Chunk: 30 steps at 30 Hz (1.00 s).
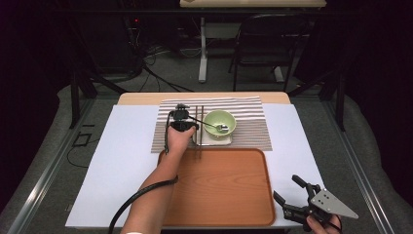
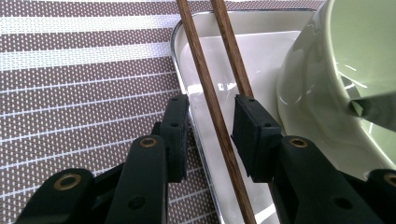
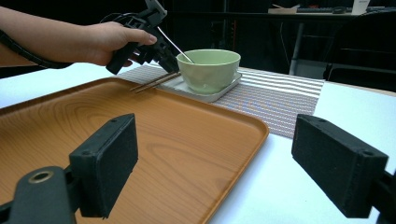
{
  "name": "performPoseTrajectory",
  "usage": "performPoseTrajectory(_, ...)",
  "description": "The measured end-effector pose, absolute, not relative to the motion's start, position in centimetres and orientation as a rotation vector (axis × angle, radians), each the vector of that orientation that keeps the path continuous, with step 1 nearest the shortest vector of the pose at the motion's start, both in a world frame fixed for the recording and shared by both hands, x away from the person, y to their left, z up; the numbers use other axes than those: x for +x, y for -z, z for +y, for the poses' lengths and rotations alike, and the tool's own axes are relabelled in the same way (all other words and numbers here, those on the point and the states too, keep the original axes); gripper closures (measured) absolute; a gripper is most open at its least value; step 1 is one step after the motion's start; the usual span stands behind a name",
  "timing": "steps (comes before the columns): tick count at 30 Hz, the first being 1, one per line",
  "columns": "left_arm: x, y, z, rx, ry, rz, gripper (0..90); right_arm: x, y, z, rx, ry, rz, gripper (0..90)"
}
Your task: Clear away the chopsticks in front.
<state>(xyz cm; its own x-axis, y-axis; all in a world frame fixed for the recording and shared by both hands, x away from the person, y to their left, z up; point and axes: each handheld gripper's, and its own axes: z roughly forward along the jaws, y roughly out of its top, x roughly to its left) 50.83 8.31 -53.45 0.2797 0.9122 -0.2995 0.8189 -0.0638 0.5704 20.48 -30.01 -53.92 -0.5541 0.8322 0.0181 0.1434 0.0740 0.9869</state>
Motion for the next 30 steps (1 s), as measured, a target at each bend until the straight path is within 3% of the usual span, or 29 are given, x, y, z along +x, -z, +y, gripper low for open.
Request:
performPoseTrajectory(18, 51.3, 53.7, 8.9, 1.785, -0.120, 1.642, 78.5, 20.5, 53.9, -30.0, 0.970, -1.529, 1.775, 14.1)
performPoseTrajectory(30, 51.4, 54.2, 10.1, 1.605, 0.032, 1.747, 85.6, 20.5, 53.9, -30.0, 0.969, -1.529, 1.775, 14.2)
